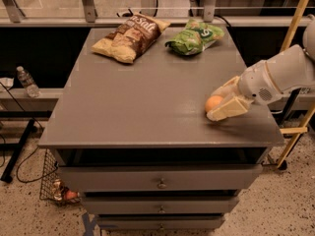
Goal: Move orange near green rice chip bag
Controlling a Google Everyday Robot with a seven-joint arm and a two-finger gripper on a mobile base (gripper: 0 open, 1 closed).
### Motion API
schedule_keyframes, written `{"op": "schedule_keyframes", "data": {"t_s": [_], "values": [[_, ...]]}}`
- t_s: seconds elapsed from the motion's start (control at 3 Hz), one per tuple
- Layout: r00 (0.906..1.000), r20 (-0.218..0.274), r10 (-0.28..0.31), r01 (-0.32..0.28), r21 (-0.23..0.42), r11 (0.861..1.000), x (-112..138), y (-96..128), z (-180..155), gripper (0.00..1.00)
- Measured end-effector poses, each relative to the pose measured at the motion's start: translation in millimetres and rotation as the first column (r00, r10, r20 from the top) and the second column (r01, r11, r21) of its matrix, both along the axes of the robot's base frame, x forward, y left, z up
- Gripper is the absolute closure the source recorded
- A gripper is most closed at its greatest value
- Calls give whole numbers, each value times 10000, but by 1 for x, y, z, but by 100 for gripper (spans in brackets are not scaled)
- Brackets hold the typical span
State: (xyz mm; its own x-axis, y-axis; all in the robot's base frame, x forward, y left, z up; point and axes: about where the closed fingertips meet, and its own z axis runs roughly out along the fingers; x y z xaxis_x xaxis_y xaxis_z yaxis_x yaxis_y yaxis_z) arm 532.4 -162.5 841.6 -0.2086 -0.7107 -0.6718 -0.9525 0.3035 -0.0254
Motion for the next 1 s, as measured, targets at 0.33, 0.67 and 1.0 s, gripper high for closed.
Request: {"op": "schedule_keyframes", "data": {"t_s": [0.33, 0.67, 1.0], "values": [[9987, 305, -411, 390, 692, 9968, 0, -22, 8, 76], [9873, 984, -1250, 1099, 1460, 9832, 6, -62, 34, 98], [9536, 2053, -2202, 1766, 2108, 9614, 22, -109, 81, 100]]}}
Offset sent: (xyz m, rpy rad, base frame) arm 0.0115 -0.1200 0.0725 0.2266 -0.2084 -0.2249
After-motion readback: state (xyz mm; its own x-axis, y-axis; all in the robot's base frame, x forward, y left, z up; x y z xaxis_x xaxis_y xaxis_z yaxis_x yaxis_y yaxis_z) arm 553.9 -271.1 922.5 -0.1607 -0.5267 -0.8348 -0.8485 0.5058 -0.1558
